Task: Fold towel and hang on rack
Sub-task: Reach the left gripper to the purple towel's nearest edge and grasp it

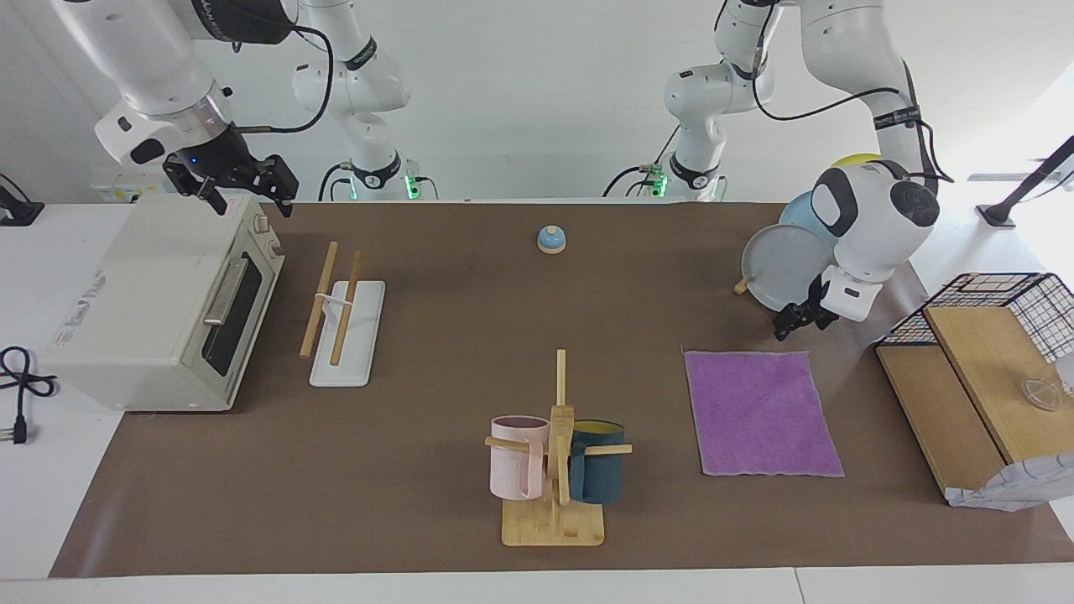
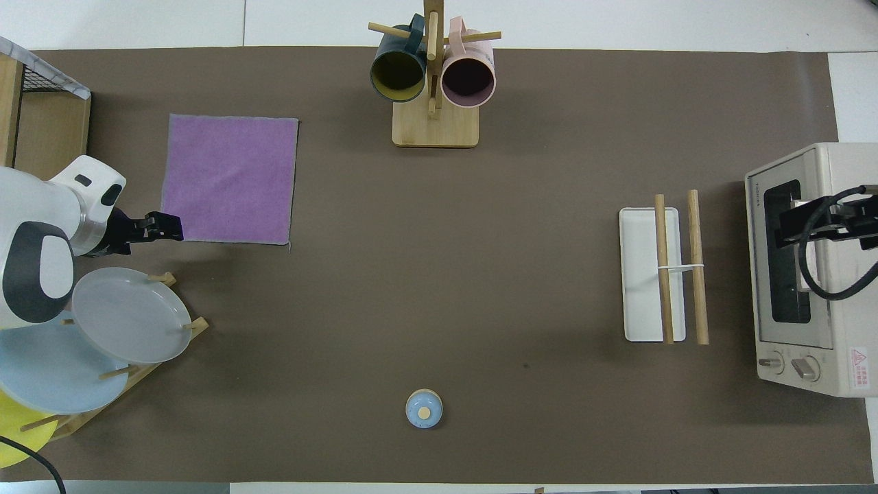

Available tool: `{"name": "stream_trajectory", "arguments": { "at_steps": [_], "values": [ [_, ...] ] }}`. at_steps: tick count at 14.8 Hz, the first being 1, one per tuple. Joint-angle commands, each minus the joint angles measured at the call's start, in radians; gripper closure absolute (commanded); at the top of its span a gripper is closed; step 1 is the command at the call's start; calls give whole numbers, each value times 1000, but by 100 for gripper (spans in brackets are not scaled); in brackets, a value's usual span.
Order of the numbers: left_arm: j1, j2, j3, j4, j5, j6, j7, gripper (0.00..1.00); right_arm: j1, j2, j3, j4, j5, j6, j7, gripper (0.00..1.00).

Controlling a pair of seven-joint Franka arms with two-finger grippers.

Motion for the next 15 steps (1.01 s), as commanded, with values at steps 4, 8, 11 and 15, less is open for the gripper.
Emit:
{"name": "stream_trajectory", "arguments": {
  "at_steps": [4,8,11,15],
  "values": [
    [37,73,-6,2,-103,119,-12,1,-15,-13,8,-10,4,-6,-18,0],
    [34,97,-6,20,-105,128,-15,10,-15,-13,8,-10,4,-6,-18,0],
    [33,112,-6,33,-108,127,-17,32,-15,-13,6,-10,4,-6,-18,0],
    [31,113,-6,45,-108,116,-18,48,-15,-14,6,-10,4,-6,-17,0]
  ]
}}
